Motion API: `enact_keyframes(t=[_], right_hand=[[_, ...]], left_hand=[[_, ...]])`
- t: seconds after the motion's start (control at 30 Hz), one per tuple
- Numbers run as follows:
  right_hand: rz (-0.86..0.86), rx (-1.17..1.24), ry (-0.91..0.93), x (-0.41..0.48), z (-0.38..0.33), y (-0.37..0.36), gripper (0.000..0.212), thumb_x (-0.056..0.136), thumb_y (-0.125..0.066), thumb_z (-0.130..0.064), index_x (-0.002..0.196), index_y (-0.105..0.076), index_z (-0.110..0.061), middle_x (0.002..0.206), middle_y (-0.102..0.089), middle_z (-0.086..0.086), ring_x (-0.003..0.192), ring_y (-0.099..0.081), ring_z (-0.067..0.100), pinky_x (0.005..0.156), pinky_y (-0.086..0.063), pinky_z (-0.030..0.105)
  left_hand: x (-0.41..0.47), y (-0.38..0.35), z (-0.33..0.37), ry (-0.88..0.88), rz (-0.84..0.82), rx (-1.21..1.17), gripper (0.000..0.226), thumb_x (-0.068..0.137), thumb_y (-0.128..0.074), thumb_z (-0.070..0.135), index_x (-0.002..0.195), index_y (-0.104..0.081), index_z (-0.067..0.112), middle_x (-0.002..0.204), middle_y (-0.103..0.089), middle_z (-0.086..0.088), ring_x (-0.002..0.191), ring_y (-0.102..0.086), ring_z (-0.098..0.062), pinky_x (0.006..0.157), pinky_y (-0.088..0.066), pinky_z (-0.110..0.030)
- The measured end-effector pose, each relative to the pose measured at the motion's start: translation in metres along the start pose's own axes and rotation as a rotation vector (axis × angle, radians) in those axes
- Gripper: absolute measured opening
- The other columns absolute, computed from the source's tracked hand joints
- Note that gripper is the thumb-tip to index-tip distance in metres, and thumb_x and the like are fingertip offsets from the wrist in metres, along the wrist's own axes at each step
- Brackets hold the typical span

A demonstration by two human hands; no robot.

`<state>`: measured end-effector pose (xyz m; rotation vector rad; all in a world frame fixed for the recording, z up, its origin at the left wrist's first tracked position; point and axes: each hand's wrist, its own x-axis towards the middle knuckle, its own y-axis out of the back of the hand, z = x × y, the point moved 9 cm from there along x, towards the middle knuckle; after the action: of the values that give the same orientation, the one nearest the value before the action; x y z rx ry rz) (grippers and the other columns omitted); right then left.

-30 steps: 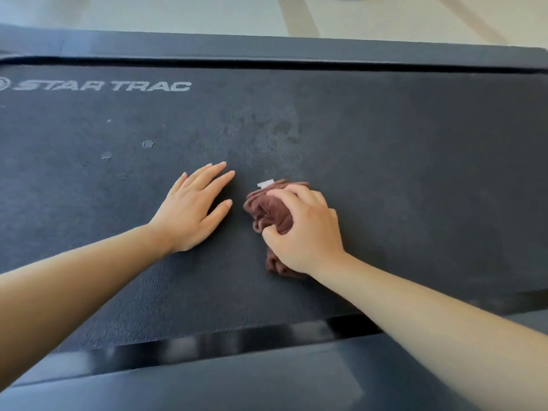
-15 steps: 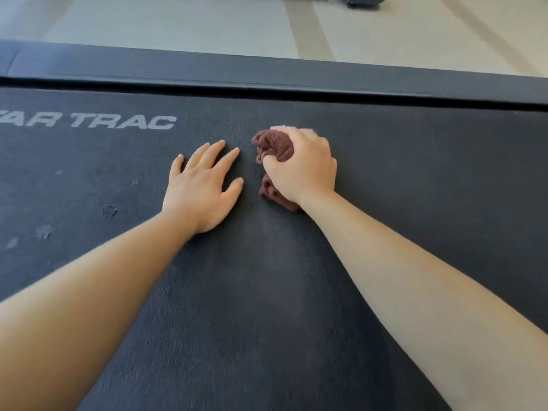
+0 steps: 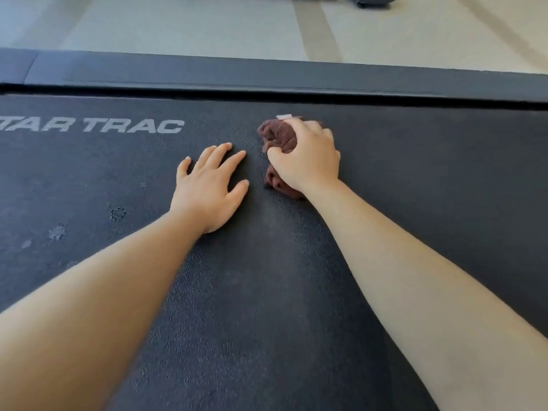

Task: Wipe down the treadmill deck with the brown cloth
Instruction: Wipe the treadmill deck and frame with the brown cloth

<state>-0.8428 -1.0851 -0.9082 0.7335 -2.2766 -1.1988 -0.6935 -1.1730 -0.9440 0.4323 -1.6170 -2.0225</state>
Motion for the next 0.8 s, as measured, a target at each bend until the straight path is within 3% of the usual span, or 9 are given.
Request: enact_keyframes(t=[0.23,0.4,0.57,0.8], right_hand=[[0.016,-0.022,0.003,-0.130,-0.009,0.018,0.051,0.079,-0.056,-0.048,0.128,-0.051,-0.035,0.133,-0.049,-0.006,0.122,-0.038,0.023,0.092,-0.037,0.044],[-0.108,0.009,0.078,-0.225,-0.025,0.026,0.051,0.078,-0.057,-0.042,0.127,-0.051,-0.035,0.135,-0.046,-0.010,0.125,-0.036,0.019,0.096,-0.036,0.043],[-0.124,0.038,0.214,-0.315,-0.047,0.028,0.053,0.069,-0.048,-0.048,0.121,-0.054,-0.037,0.130,-0.049,-0.012,0.120,-0.040,0.017,0.089,-0.037,0.038],[-0.084,0.018,0.068,-0.269,-0.059,0.012,0.046,0.077,-0.058,-0.043,0.123,-0.054,-0.037,0.131,-0.048,-0.010,0.122,-0.038,0.020,0.089,-0.033,0.038]], left_hand=[[-0.032,0.016,0.007,-0.062,0.068,-0.127,0.046,0.095,-0.041,0.027,0.140,-0.042,0.020,0.151,-0.033,-0.005,0.140,-0.026,-0.024,0.115,-0.016,-0.045],[-0.135,0.016,-0.003,-0.193,-0.112,-0.070,0.050,0.097,-0.035,0.034,0.147,-0.028,0.025,0.157,-0.019,-0.001,0.145,-0.013,-0.022,0.116,-0.009,-0.041],[-0.226,0.030,-0.018,-0.168,-0.092,-0.041,0.051,0.098,-0.031,0.041,0.147,-0.029,0.027,0.157,-0.018,0.003,0.145,-0.013,-0.020,0.116,-0.008,-0.040],[-0.246,0.035,-0.019,-0.135,-0.058,-0.033,0.049,0.096,-0.041,0.033,0.144,-0.035,0.024,0.155,-0.025,0.000,0.143,-0.019,-0.022,0.116,-0.012,-0.041]])
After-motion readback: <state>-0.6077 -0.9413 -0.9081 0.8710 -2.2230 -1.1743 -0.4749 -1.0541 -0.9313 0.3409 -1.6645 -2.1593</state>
